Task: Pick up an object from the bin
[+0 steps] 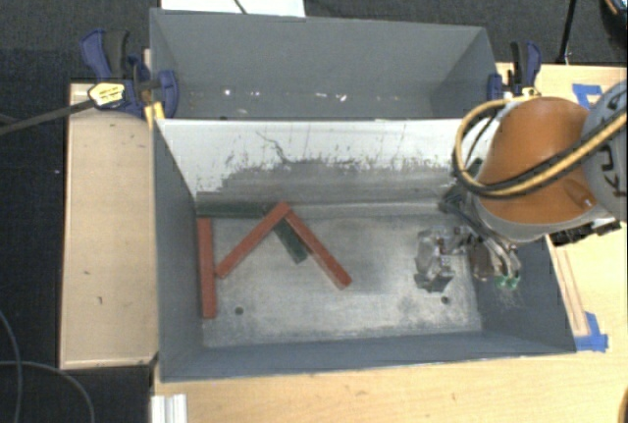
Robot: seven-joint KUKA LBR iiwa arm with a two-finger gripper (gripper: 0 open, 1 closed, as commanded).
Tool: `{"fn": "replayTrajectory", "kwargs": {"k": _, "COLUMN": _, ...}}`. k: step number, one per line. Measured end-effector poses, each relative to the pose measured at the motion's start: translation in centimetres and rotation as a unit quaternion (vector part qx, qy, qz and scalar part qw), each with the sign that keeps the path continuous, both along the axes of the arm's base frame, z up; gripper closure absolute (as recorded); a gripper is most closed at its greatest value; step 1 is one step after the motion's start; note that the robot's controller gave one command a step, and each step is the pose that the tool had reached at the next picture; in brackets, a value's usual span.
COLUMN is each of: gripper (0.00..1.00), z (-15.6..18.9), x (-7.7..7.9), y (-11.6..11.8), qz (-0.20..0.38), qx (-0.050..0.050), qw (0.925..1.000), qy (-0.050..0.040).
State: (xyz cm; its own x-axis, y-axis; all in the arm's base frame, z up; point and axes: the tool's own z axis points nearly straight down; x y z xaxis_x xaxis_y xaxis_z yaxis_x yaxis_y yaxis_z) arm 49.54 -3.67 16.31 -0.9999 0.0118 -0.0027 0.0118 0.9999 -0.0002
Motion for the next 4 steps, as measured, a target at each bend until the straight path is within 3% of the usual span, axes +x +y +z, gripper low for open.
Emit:
{"fn": "replayTrajectory", "kwargs": {"k": 1, "gripper": 0.0, "z": 0.0, "x": 0.0, "y": 0.0, "qz": 0.001, "qx": 0.0, "qw": 1.0, "qy": 0.0}}
{"fn": "replayTrajectory", "kwargs": {"k": 2, "gripper": 0.0, "z": -7.4, "x": 6.7, "y": 8.5, "qz": 0.085, "qx": 0.002, "qw": 0.9964, "qy": -0.0002}}
{"fn": "replayTrajectory", "kwargs": {"k": 3, "gripper": 0.0, "z": -9.3, "x": 5.8, "y": 14.5, "qz": -0.011, "qx": 0.002, "qw": 0.9999, "qy": 0.0017}}
{"fn": "replayTrajectory", "kwargs": {"k": 4, "gripper": 1.0, "z": -9.1, "x": 6.0, "y": 14.4, "qz": -0.011, "qx": 0.001, "qw": 0.9999, "qy": -0.0021}}
